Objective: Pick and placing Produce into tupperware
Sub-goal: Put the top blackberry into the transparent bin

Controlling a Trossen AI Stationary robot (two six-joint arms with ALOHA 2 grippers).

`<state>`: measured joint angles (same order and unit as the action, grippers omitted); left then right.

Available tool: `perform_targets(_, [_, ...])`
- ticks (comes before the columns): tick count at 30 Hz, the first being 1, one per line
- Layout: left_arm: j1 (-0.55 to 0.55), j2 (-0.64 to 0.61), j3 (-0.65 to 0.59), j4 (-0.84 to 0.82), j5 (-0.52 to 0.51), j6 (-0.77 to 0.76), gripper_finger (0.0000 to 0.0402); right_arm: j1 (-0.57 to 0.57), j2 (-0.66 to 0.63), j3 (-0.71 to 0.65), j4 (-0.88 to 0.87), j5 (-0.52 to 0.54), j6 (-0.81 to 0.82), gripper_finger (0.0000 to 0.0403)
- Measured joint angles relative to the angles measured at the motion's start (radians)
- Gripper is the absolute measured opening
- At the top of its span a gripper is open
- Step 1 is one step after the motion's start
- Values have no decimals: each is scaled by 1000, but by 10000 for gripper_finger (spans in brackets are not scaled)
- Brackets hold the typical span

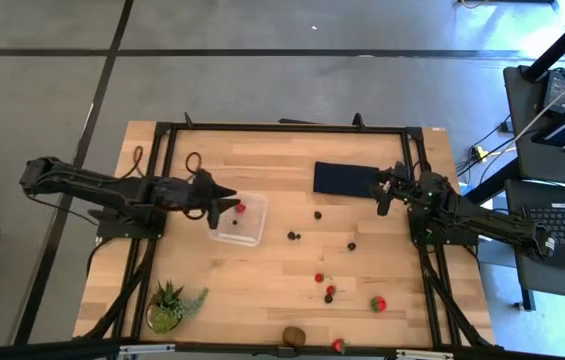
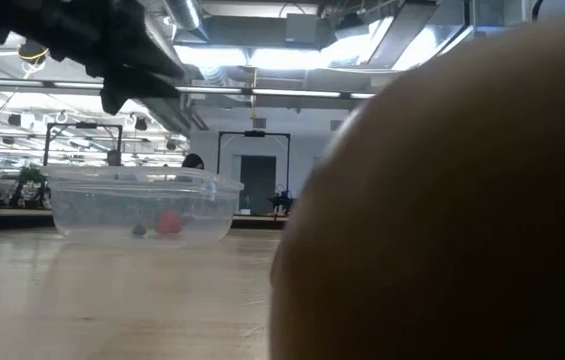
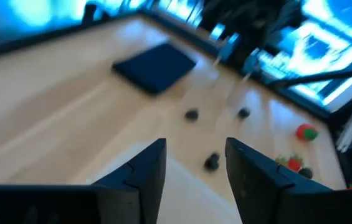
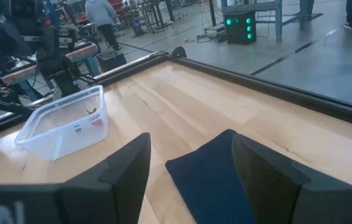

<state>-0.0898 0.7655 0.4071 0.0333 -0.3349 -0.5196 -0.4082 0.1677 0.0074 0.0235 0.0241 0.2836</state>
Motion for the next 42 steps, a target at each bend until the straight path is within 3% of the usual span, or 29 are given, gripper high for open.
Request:
perform_targets(5, [-4,-105,-100,142,14,157,164,0,0,0,1,1,-1,228])
perform_targets(15, [-5,-277,-239,277,14,361,164,0,0,0,10,10,-58,228])
perform_targets(21, [-5,-354,-311,293,83,369,159,0,0,0,10,9,-53,228])
perform_targets(31, [-4,-430,-374,294,98,429,169,57,22,36,27,-1,-109,228])
perform_targets(36, [-4,-456,-399,289,98,430,164,117,153,174,6,19,-181,228])
perform_targets(42, [-4,-460,-399,286,98,452,159,172,473,401,-90,65,-239,228])
